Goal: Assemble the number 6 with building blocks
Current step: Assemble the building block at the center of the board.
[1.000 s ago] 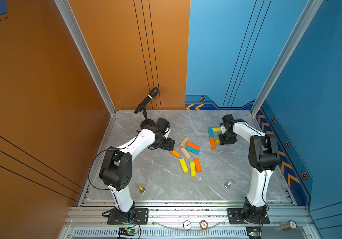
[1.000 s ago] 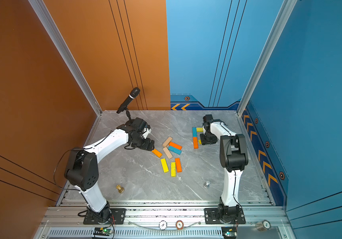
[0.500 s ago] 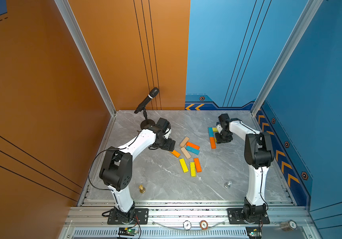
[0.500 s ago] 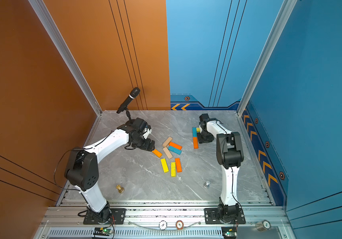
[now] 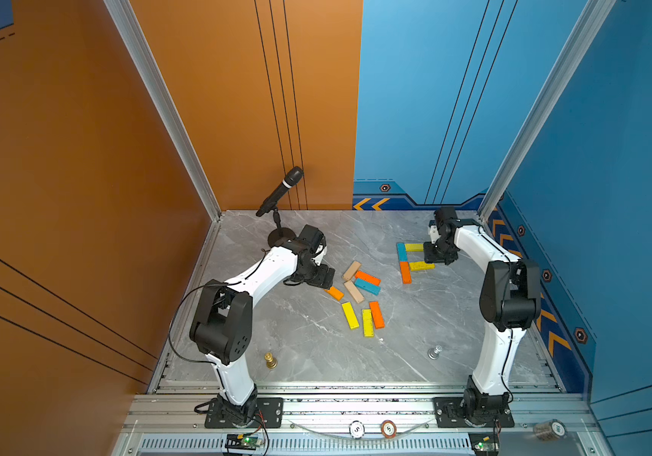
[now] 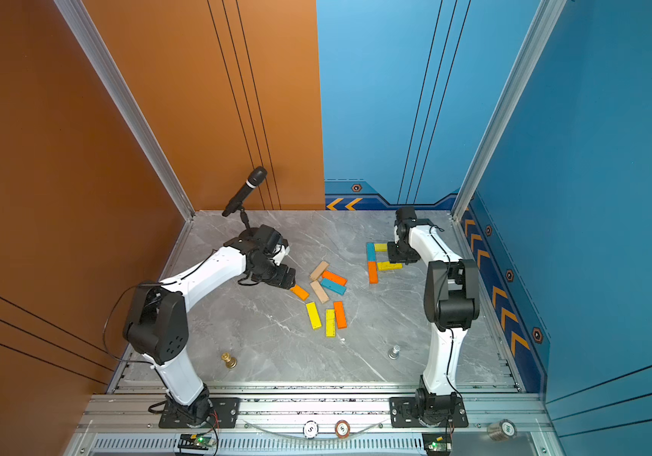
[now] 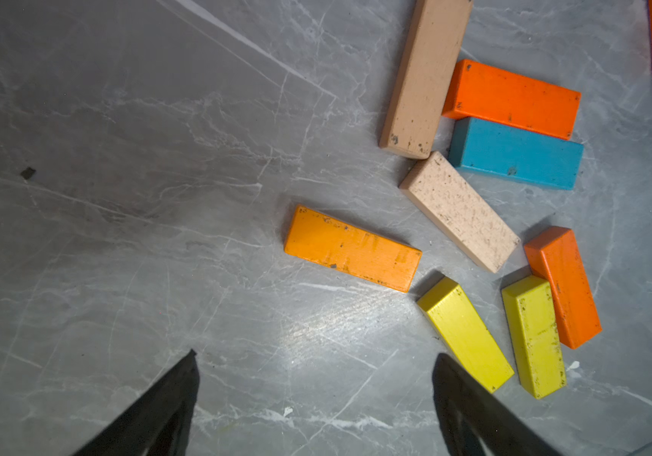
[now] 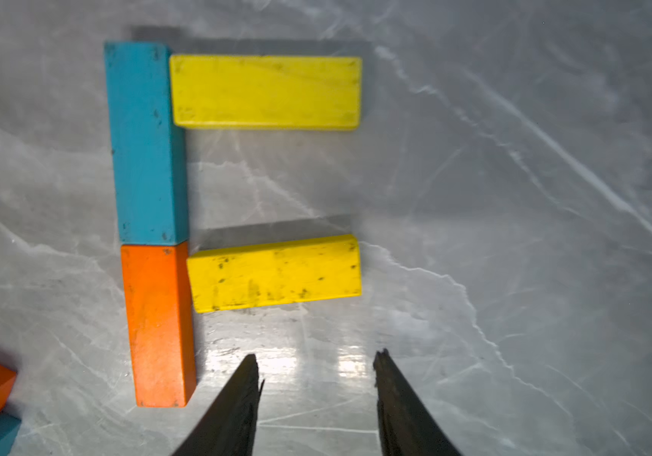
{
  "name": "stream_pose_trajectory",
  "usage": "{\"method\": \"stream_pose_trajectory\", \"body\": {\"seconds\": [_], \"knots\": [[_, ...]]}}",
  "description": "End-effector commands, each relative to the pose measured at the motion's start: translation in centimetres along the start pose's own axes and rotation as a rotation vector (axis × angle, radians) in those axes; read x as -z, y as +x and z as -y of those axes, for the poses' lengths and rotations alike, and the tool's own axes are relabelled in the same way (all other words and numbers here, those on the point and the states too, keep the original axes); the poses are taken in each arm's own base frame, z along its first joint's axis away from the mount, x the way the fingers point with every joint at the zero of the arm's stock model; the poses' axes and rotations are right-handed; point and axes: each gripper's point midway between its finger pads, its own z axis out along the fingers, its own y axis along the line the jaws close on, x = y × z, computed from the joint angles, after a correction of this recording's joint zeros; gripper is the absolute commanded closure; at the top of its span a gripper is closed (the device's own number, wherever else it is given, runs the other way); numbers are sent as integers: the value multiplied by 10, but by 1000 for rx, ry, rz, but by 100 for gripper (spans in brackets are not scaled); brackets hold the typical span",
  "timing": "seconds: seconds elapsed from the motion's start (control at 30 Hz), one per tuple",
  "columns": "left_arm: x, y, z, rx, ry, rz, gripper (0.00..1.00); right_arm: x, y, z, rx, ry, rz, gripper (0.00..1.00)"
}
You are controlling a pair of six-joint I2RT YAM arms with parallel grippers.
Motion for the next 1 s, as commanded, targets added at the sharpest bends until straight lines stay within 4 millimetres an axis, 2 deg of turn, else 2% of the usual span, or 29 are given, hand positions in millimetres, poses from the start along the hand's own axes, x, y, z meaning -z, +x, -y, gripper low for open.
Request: {"method": "stream_pose_trajectory", "body": {"seconds": [0.0, 0.07, 0.13, 0.17, 0.23, 0.57, 0.83, 0.87, 0.9, 0.97], "knots": [[-3, -1, 1, -21, -15, -17, 8, -11, 1, 23, -88, 32, -7, 51], [-2, -1, 0, -22, -17, -15, 8, -19, 2, 34, -108, 44, -19, 50], [-2, -1, 0, -23, -19, -13, 8, -19, -1, 43, -108, 60, -14, 49], [-2, -1, -1, -23, -21, -13, 8, -33, 5, 46, -110, 61, -47, 49], [-2, -2, 0, -22, -19, -12, 7, -37, 3, 52, -112, 61, -50, 48], [-1, -1, 2, -34, -22, -10, 8, -52, -4, 57, 10, 40, -84, 42], [-2, -1, 3, -35, -20, -14, 7, -63, 6, 51, 70, -1, -141, 39], [-3, -1, 3, -35, -21, -16, 8, -63, 7, 51, 72, -2, -147, 39], [-3, -1, 3, -35, -22, -16, 8, -59, -1, 50, 74, -2, -125, 38], [-4, -1, 3, -34, -21, -17, 8, -59, -1, 48, 76, -14, -129, 38]]}}
